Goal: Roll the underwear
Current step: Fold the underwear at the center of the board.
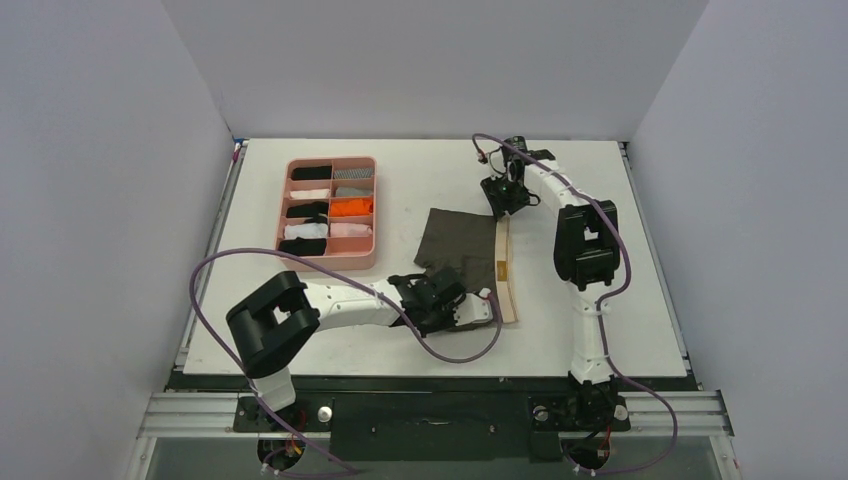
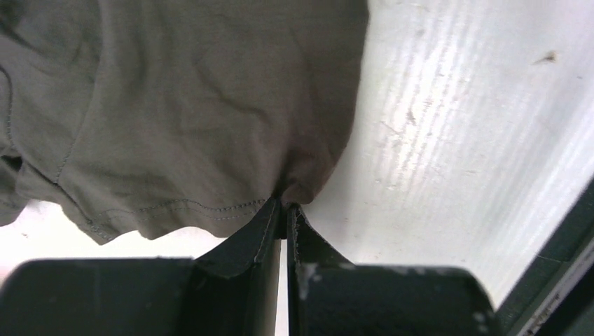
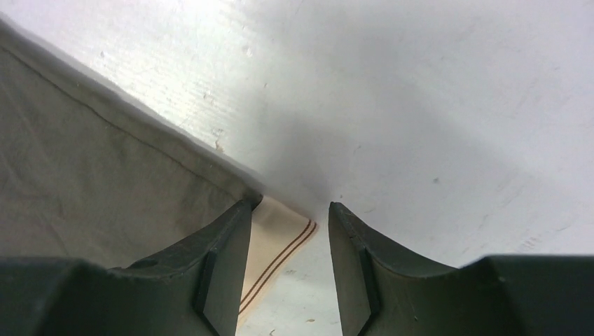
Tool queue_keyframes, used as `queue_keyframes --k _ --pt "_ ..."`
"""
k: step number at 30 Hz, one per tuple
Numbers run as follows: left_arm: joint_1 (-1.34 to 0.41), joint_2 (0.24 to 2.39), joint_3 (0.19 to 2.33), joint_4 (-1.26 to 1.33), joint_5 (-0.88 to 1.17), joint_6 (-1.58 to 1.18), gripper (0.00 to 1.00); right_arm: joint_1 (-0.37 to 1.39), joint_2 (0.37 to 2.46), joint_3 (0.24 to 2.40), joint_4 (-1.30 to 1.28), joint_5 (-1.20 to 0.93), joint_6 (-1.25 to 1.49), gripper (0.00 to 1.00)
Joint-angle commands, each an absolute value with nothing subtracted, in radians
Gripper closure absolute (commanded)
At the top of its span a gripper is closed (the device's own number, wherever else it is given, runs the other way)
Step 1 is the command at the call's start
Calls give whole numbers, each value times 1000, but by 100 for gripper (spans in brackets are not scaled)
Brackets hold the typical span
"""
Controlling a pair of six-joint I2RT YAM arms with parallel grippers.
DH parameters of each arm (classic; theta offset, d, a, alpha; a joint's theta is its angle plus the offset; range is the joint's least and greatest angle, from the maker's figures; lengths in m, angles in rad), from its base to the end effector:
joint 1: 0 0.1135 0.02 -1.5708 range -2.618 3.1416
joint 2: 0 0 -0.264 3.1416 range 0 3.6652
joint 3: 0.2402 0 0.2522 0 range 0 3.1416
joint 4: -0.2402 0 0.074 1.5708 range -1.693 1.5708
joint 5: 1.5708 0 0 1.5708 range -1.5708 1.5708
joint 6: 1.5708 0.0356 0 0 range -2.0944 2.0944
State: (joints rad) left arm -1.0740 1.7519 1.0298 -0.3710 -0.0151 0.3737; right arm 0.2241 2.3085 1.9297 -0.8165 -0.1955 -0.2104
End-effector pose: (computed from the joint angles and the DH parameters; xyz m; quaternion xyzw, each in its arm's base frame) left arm 0.1632 -0.2999 0.1590 0.6421 0.7291 -0.0743 0.2247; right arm 0.4736 0.1150 0.1727 -0.2285 0.9508 0.0971 0.1851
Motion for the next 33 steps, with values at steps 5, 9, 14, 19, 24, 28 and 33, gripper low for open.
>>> queue_keyframes --k 5,9,14,19,24,28,33 --pt "-1018 1834 1044 -433 -94 372 97 235 2347 2062 -823 -124 -201 59" --pt "-998 1843 1059 -434 -93 372 96 232 2334 2087 -824 -129 -218 57" --pt "-997 1818 1063 -455 -35 368 96 224 2168 1973 -821 -191 -262 51" --pt "-996 1768 1082 -513 109 369 96 195 1943 1733 -838 -256 -332 48" --pt "-991 1718 1111 -580 264 379 98 161 1696 1519 -921 -307 -453 47" --pt "-960 1708 1139 -632 388 380 100 94 1525 1325 -953 -366 -545 47" --pt "-904 1748 1194 -669 494 371 100 46 1359 1146 -1024 -474 -691 47"
